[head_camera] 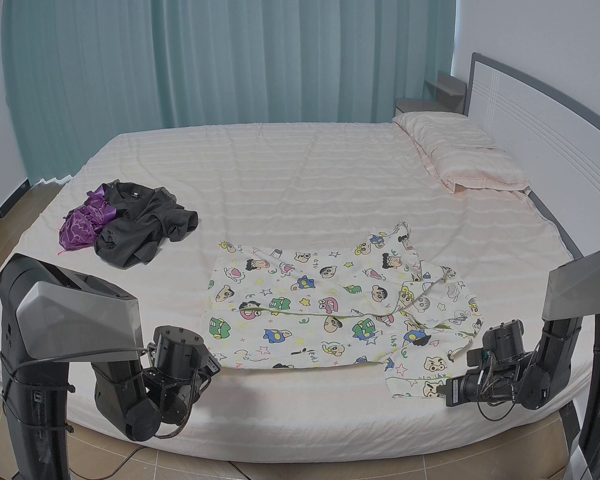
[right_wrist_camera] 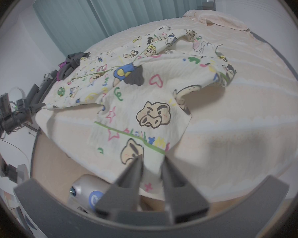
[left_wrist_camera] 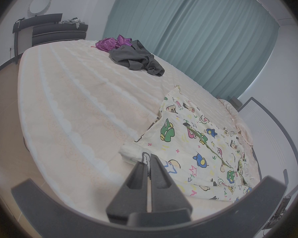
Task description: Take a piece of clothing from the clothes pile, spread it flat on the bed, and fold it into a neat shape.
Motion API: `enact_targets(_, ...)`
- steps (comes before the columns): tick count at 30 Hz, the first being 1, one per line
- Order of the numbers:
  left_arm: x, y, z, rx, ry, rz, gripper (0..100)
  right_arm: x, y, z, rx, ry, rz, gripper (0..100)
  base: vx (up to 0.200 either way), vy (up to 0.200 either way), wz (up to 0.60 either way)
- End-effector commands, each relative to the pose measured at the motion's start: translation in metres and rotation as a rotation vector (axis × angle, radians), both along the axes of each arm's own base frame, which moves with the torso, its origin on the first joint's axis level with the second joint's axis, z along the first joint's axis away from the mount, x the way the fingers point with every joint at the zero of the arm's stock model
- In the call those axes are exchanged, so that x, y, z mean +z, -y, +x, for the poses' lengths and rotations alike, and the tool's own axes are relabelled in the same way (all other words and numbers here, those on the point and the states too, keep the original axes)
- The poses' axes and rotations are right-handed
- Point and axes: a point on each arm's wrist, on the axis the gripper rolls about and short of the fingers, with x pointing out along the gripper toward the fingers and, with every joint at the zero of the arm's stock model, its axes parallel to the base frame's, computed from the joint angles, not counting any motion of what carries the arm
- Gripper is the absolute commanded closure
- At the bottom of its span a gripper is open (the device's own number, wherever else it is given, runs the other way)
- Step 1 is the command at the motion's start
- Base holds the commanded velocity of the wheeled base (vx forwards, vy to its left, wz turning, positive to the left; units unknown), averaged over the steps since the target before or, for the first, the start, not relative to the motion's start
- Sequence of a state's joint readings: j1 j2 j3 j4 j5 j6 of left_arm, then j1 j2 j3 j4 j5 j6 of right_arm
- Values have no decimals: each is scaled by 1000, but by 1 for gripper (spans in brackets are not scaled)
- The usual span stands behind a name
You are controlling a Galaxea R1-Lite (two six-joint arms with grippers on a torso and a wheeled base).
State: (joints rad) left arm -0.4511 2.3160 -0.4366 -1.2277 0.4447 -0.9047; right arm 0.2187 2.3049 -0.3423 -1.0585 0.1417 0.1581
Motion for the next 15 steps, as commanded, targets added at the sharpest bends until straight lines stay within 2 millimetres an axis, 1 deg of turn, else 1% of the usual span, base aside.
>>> enact_targets(1,0,-1,-1,1,-4,1,100,12,4,-4,19,-2,90,100,0,0,0)
enact_targets(6,0,0,-6,-6,-12,5,100,19,15,-6,-3,0,131,100,0,0,0)
enact_targets(9,2,0,-8,-13,-7,7,100,28,20,-16,13,-3,171,100,0,0,0)
enact_targets(10,4,1,-10,-21,1,7,100,35,22,-21,19,-1,189,100,0,0,0)
enact_targets(11,5,2,-10,-25,3,7,100,37,23,-22,15,-2,190,100,0,0,0)
enact_targets(15,16,5,-14,-73,26,43,100,54,27,-33,13,-21,198,100,0,0,0)
